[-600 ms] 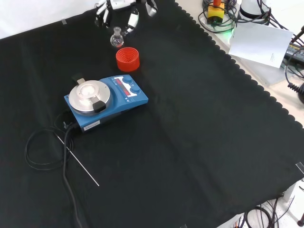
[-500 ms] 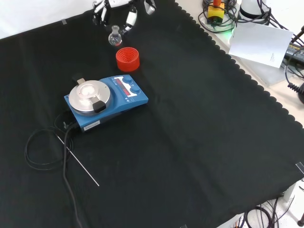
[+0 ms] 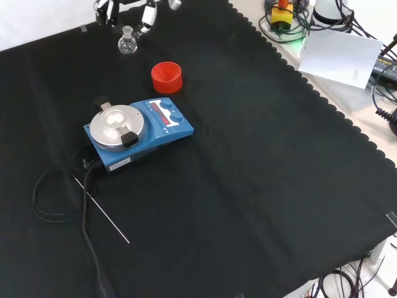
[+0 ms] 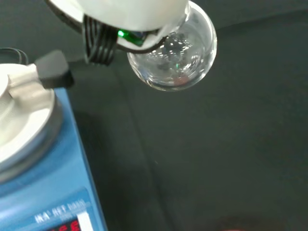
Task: Place the round-bottom flask on the heater.
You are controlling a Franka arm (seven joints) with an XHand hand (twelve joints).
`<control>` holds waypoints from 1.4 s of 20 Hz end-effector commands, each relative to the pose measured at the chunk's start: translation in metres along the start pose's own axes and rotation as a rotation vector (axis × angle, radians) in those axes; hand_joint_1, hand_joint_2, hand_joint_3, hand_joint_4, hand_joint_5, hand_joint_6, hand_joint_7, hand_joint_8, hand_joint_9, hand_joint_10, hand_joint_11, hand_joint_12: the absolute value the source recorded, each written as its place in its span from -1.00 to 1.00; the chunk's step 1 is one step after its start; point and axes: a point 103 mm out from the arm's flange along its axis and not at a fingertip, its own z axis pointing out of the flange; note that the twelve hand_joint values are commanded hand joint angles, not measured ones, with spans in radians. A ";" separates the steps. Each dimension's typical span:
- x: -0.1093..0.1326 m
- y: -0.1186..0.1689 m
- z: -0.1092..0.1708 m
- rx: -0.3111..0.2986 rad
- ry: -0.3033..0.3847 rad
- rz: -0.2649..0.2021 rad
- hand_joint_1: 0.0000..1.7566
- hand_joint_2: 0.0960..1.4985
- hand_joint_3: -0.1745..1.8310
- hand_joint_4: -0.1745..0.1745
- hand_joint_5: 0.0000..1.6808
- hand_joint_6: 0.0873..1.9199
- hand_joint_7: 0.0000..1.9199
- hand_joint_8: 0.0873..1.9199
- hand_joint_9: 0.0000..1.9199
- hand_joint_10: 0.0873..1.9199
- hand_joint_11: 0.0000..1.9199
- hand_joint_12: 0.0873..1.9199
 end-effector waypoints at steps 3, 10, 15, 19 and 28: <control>0.067 0.043 0.004 0.091 0.004 -0.097 0.31 -0.23 -0.04 -0.16 0.41 -0.13 -0.59 -0.32 -0.32 -0.41 -0.66 0.39; 0.109 0.059 0.017 0.116 -0.029 -0.173 0.31 -0.23 -0.04 -0.16 0.41 -0.13 -0.59 -0.32 -0.32 -0.41 -0.66 0.39; 0.137 0.065 0.020 0.120 -0.049 -0.223 0.31 -0.23 -0.04 -0.16 0.41 -0.13 -0.59 -0.32 -0.32 -0.41 -0.66 0.39; 0.153 0.069 0.020 0.125 -0.062 -0.254 0.31 -0.23 -0.04 -0.16 0.41 -0.12 -0.59 -0.32 -0.32 -0.41 -0.65 0.39; 0.172 0.073 0.032 0.153 -0.092 -0.290 0.31 -0.23 -0.04 -0.16 0.41 -0.12 -0.60 -0.32 -0.31 -0.41 -0.65 0.39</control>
